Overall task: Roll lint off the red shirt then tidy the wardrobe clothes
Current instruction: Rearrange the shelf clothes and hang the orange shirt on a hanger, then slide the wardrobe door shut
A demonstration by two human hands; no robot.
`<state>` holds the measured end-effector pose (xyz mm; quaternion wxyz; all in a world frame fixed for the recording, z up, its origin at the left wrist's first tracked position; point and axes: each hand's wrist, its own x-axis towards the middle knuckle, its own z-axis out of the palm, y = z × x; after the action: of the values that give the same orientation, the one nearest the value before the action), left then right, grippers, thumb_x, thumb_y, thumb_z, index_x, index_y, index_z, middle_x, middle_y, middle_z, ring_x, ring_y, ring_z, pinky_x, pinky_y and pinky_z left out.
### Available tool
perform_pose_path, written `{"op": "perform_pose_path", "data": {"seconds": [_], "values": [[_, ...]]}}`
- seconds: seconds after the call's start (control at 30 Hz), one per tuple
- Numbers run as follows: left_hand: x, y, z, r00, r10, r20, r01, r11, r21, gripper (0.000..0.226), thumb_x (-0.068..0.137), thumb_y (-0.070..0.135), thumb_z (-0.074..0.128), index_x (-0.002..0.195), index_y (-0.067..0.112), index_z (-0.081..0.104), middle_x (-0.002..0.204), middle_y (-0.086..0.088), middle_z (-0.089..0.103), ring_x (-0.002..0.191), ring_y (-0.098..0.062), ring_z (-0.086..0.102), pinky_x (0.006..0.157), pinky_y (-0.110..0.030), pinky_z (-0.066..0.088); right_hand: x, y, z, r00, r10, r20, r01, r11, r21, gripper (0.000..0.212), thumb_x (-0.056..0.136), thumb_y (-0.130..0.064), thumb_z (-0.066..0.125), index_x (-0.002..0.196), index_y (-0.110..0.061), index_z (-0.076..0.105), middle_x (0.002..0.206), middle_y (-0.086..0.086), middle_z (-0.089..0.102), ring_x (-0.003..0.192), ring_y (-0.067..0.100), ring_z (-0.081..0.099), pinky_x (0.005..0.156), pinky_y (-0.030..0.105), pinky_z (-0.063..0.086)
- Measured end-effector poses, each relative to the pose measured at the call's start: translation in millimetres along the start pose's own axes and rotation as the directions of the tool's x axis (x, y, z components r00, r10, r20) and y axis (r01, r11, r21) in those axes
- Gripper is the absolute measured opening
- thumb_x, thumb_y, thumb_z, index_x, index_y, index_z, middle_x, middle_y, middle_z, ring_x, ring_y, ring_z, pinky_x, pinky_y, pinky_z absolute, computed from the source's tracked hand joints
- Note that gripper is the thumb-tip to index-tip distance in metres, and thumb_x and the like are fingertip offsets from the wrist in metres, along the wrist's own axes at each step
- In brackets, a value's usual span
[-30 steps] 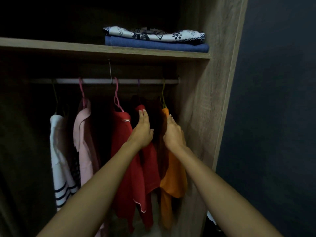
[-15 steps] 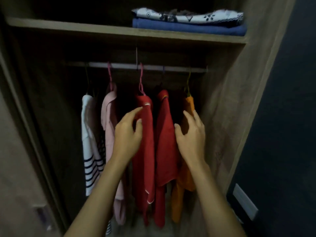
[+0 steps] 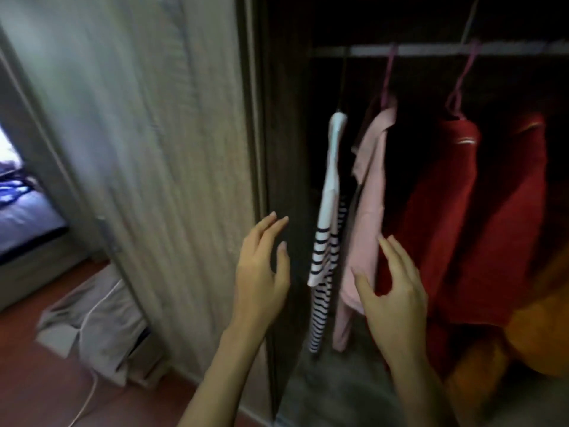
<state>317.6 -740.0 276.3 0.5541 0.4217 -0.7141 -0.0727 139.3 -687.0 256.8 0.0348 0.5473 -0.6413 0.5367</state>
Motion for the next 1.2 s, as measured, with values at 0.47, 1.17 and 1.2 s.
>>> {"op": "perform_pose_path", "data": {"seconds": [0.47, 1.17, 1.2], "values": [[139.4, -181.7, -87.3, 0.9, 0.389, 0.199, -0.436, 0.832, 0.343, 0.069, 0.094, 0.04, 0.052, 0.15, 0.014, 0.022, 0.159, -0.018, 0.001, 0.147, -0.036, 0.0, 0.117, -0.056, 0.013, 19.5, -101.3, 186.3, 0.989, -0.058, -0.137, 0.055, 0.998, -0.029, 0.078, 0.083, -0.038, 0.071, 0.148, -0.021, 0.031, 0.155, 0.001, 0.032, 0.143, 0.017, 0.028, 0.116, 0.035, 0.027], [198.3, -226.4, -85.6, 0.795, 0.576, 0.191, -0.603, 0.714, 0.356, 0.104, 0.076, 0.077, 0.046, 0.153, 0.022, 0.003, 0.153, -0.028, 0.006, 0.141, -0.048, 0.002, 0.111, -0.064, 0.0, 16.4, -119.5, 261.2, 0.95, -0.042, -0.31, -0.035, 0.97, -0.241, 0.092, 0.092, -0.045, 0.053, 0.151, -0.025, -0.014, 0.16, -0.007, -0.019, 0.149, 0.023, -0.007, 0.122, 0.035, 0.004], [197.3, -223.8, -82.9, 0.791, 0.582, 0.188, -0.607, 0.71, 0.357, 0.103, 0.076, 0.077, 0.046, 0.152, 0.022, 0.003, 0.153, -0.028, 0.006, 0.141, -0.047, 0.002, 0.111, -0.065, 0.0, 16.8, -117.7, 259.1, 0.948, -0.037, -0.315, -0.045, 0.967, -0.25, 0.09, 0.093, -0.047, 0.05, 0.151, -0.025, -0.015, 0.16, -0.006, -0.02, 0.149, 0.023, -0.007, 0.122, 0.037, 0.003]]}}
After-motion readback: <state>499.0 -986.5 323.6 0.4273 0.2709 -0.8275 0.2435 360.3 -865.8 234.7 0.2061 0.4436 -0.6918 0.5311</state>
